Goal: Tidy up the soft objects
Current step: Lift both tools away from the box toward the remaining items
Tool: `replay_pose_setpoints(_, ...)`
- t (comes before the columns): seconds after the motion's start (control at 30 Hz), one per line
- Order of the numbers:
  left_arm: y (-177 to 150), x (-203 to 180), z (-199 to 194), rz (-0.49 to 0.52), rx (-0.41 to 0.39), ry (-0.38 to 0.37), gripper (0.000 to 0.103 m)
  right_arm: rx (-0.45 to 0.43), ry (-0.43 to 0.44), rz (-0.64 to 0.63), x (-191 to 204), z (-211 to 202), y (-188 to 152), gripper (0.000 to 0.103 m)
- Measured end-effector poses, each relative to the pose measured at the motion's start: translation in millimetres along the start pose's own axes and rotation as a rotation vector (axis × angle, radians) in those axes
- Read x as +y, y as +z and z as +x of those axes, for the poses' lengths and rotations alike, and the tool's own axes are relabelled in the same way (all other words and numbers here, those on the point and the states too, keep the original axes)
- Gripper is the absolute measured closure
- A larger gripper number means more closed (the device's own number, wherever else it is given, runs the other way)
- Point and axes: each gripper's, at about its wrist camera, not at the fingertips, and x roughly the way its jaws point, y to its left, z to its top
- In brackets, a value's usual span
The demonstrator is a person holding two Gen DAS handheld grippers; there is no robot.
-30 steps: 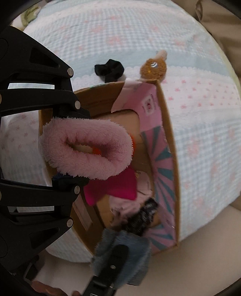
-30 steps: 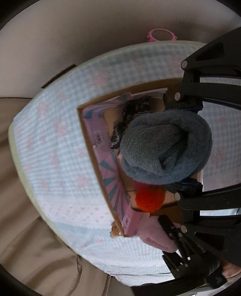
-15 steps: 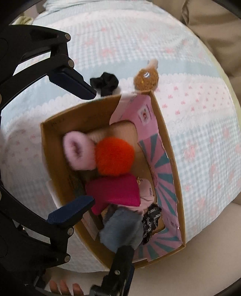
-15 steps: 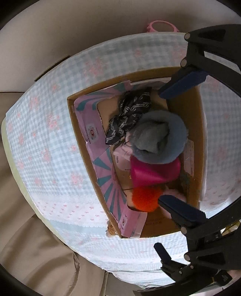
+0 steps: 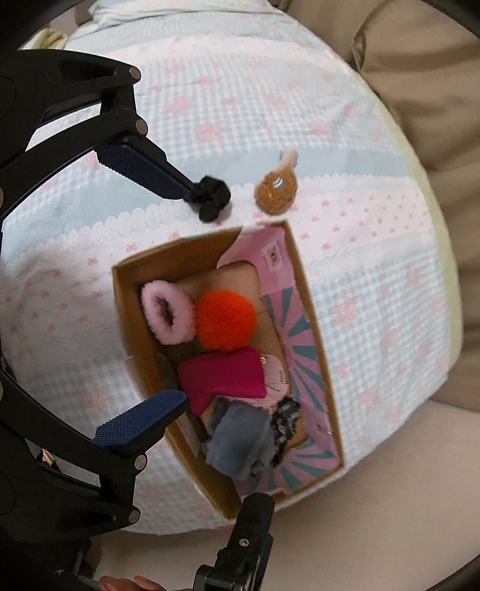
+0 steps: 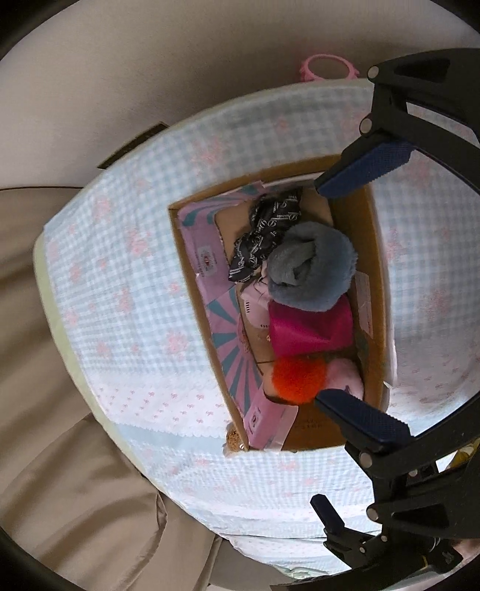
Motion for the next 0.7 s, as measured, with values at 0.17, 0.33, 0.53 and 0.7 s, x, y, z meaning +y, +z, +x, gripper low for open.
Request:
replay_pose_setpoints(0.17,-6,18,-44,-0.031,-0.086,-0.009,0.0,-0.049,-0.03,-0.042,20,-33,-7,0.0)
replay_pose_setpoints(0.33,-20,43,-95,-0.062,-0.191,-0.001,0.0,-0.141,-0.058,-0.112,53,-79,-19,0.0)
replay_pose_setpoints(0.53,-52,84,-158,-0.117,-0.32,0.03,0.0,-0.278,-0.073,-0.18,103,-140,-41,0.0)
replay_pose_setpoints(0.7,-80,125,-200,-0.172,-0.411,0.058,0.0,-0.384,-0.066,-0.217,147,-179,-64,0.0)
